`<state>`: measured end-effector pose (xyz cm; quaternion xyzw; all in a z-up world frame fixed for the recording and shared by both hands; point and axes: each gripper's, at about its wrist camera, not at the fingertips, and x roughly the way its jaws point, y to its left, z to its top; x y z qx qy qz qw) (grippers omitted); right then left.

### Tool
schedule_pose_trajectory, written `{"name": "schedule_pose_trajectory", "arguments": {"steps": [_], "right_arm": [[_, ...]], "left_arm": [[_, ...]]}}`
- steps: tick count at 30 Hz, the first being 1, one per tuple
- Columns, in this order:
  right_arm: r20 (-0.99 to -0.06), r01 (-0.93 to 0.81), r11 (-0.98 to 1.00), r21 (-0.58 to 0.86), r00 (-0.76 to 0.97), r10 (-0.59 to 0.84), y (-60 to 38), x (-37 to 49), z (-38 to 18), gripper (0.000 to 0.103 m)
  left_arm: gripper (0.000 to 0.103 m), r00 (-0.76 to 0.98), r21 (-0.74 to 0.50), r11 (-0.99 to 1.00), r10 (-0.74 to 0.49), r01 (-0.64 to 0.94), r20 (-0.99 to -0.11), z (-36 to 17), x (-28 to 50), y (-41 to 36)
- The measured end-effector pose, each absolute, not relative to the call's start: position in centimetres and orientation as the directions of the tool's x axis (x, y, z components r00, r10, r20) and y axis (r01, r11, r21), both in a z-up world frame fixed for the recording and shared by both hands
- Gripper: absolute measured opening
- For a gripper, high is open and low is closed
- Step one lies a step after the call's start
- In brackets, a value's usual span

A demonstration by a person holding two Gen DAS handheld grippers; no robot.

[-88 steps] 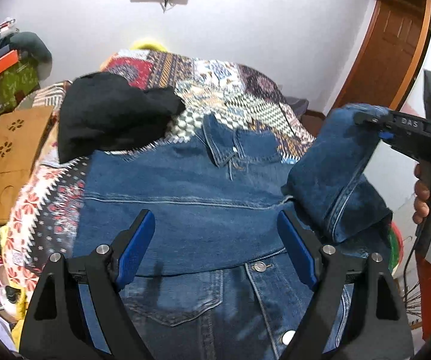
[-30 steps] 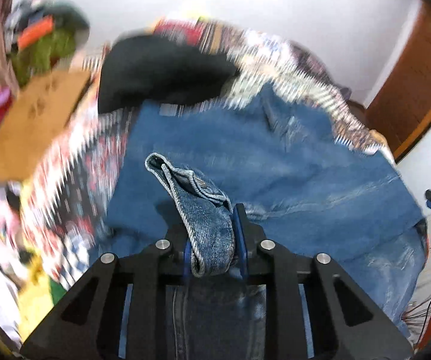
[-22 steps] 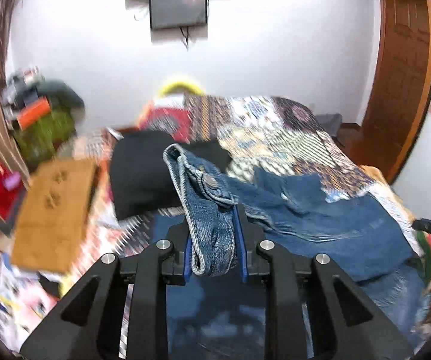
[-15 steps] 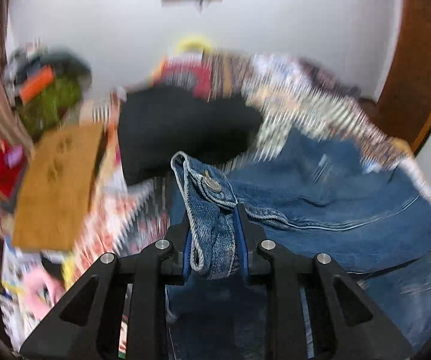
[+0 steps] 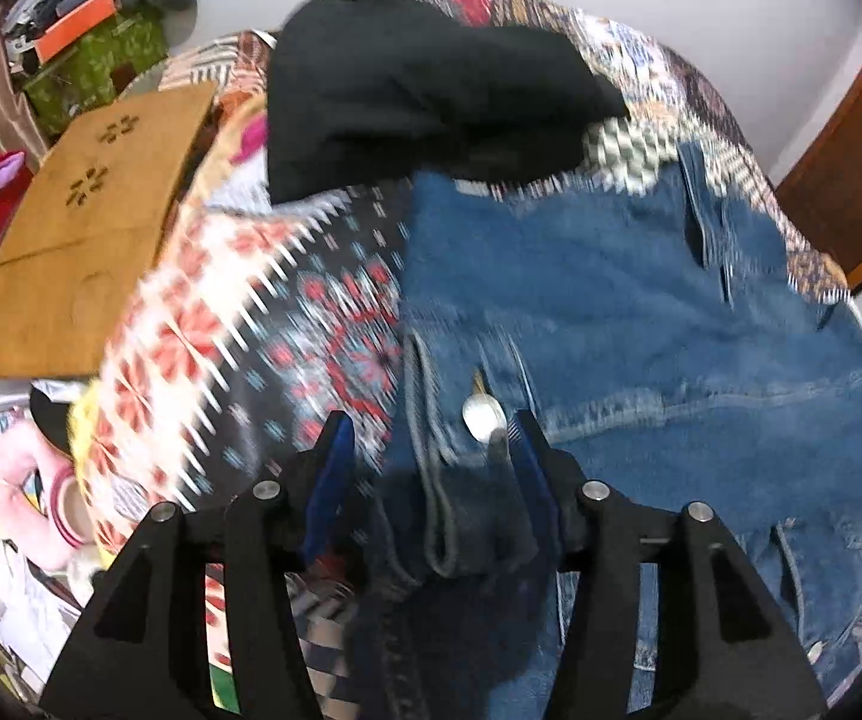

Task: Fold large clothes
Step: 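Grasp the jacket side edge with the left gripper while the right gripper grasps the other side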

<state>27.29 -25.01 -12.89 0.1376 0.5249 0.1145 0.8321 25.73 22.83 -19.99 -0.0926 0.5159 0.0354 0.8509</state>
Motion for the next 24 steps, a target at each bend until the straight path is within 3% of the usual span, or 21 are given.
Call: {"name": "schedule_pose_trajectory", "arguments": {"steps": [5,12,15,20,21,22,24], "right_arm": [[-0.826,-0.044,0.917,0.396,0.419,0.377,-25.1,29.2,-12.4,0.064],[-0.835,0.005,0.88,0.474,0.32,0.448,-25.2,31.0,-15.5,0.064],[-0.824,-0.011,0.874,0.486,0.327,0.463,-25.1,31.1,-15.8,0.064],[-0.807,-0.042,0.85,0.525,0.291,0.513,-24.1,31.7,-16.5,0.065],[-0.811,-0.047,0.852,0.521,0.284,0.512,-23.8,31.8,-16.6,0.062],[-0.811,-0.056,0.851,0.523,0.276,0.517,-23.4,31.7,-16.8,0.049],[-0.818,-0.055,0.851,0.522,0.249,0.518,-22.8,31.3,-17.3,0.043]], "left_arm": [[0.055,0.482,-0.187,0.964,-0.073,-0.192,-0.873,-19.1,28.2,25.3],[0.055,0.384,-0.381,0.908,-0.293,-0.177,-0.876,-23.9,31.8,25.9],[0.056,0.408,-0.484,0.859,-0.386,-0.169,-0.827,-25.3,31.8,25.7],[0.056,0.421,-0.518,0.844,-0.423,-0.138,-0.802,-25.7,32.3,25.1],[0.056,0.418,-0.523,0.842,-0.43,-0.135,-0.8,-25.7,32.5,24.9],[0.056,0.411,-0.533,0.836,-0.445,-0.128,-0.796,-25.7,32.5,24.6],[0.056,0.402,-0.556,0.824,-0.475,-0.107,-0.783,-25.7,32.1,24.3]]}}
